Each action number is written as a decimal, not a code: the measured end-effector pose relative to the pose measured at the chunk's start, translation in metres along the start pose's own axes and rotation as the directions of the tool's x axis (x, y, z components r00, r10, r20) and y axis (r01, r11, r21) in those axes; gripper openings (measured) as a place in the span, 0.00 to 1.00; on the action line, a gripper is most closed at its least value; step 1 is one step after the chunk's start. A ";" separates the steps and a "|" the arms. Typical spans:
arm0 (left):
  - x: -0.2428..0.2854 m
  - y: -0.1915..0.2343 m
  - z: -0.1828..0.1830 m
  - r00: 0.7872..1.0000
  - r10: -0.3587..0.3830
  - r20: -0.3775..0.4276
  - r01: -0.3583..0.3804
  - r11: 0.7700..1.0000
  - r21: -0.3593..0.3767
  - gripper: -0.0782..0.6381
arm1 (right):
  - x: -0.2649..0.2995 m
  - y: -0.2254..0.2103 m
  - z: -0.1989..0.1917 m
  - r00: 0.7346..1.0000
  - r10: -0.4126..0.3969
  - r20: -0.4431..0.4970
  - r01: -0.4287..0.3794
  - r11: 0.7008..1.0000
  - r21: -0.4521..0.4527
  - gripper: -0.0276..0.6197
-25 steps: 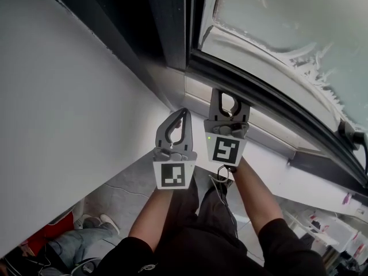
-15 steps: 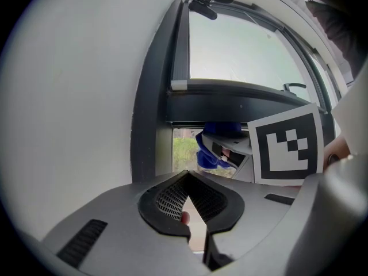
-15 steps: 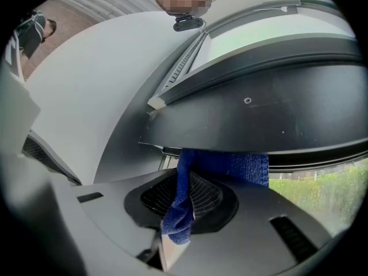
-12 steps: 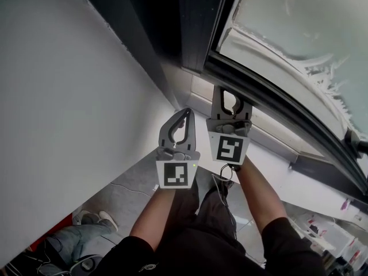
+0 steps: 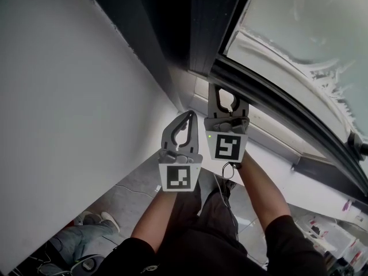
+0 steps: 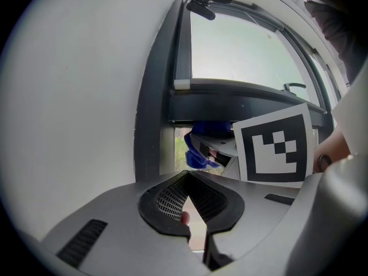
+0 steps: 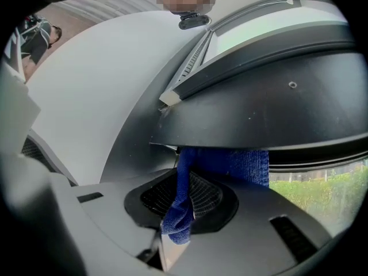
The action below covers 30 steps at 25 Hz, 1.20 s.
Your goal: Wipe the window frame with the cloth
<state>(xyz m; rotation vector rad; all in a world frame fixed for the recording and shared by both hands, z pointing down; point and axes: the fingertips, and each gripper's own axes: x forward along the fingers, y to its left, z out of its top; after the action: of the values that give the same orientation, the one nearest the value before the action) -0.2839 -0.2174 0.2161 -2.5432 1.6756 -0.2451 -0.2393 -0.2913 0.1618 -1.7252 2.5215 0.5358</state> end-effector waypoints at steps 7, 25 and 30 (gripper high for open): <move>-0.002 0.003 -0.003 1.000 -0.006 -0.015 0.006 1.000 0.005 0.12 | 0.009 0.007 0.002 1.000 0.028 0.006 -0.028 1.000 0.004 0.12; -0.001 0.009 -0.011 0.999 -0.031 -0.029 0.033 0.998 0.053 0.12 | 0.027 0.026 0.004 0.996 0.080 0.029 -0.080 0.997 0.016 0.12; -0.004 0.013 -0.024 0.999 0.053 0.005 -0.051 0.982 -0.183 0.12 | 0.028 0.028 0.003 0.995 0.099 0.025 -0.100 0.995 0.027 0.12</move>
<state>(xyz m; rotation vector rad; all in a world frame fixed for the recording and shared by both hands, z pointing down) -0.3021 -0.2182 0.2375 -2.6172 1.8380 -0.0773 -0.2760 -0.3066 0.1602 -1.5810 2.5962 0.5204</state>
